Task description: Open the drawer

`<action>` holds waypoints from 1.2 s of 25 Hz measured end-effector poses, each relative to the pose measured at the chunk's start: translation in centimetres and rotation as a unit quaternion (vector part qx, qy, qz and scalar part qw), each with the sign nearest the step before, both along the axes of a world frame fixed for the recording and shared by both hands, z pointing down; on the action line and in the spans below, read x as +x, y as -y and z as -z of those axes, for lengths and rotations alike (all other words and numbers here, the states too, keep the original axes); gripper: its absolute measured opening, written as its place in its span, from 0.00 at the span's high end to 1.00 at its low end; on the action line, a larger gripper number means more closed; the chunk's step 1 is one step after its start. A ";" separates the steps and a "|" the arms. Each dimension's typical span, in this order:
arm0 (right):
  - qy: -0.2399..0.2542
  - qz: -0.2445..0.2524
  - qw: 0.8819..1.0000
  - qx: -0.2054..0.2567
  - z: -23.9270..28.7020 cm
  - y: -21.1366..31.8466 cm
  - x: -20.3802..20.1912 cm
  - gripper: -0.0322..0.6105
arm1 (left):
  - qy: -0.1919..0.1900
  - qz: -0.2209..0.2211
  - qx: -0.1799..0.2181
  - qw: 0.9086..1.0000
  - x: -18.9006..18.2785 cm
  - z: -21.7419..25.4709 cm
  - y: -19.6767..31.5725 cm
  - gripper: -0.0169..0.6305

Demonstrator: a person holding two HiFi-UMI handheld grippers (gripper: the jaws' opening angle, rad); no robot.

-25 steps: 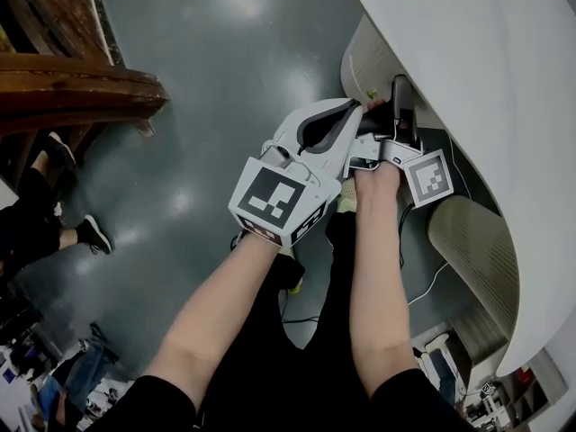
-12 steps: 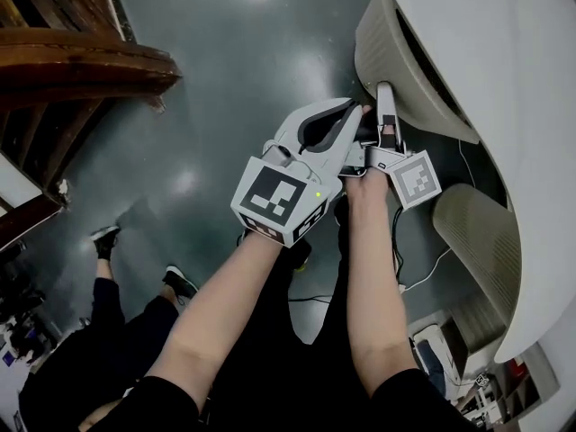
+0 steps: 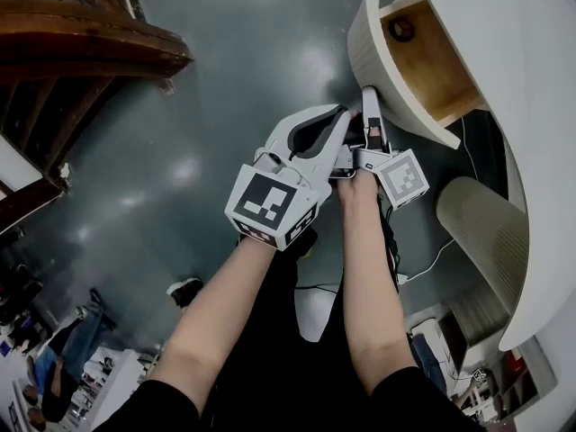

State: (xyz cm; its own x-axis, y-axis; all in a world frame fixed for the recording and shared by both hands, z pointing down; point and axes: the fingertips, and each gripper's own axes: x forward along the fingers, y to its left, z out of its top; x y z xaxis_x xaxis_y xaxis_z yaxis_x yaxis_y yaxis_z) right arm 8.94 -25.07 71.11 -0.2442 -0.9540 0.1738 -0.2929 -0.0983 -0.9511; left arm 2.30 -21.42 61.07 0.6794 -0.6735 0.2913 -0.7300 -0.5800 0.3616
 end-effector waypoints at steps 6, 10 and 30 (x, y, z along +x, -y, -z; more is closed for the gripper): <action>0.003 0.010 1.000 0.005 0.4 -1.6 -2.6 0.78 | 0.007 0.011 -0.007 1.000 -3.0 -0.1 -2.4 0.96; 0.006 0.018 1.000 -0.013 -0.2 -3.2 -3.6 0.78 | 0.008 0.021 -0.010 1.000 -3.9 0.0 -4.1 0.96; -0.003 0.044 0.998 -0.035 0.7 -6.7 -5.8 0.79 | 0.009 0.033 -0.011 0.999 -7.0 2.0 -7.2 0.96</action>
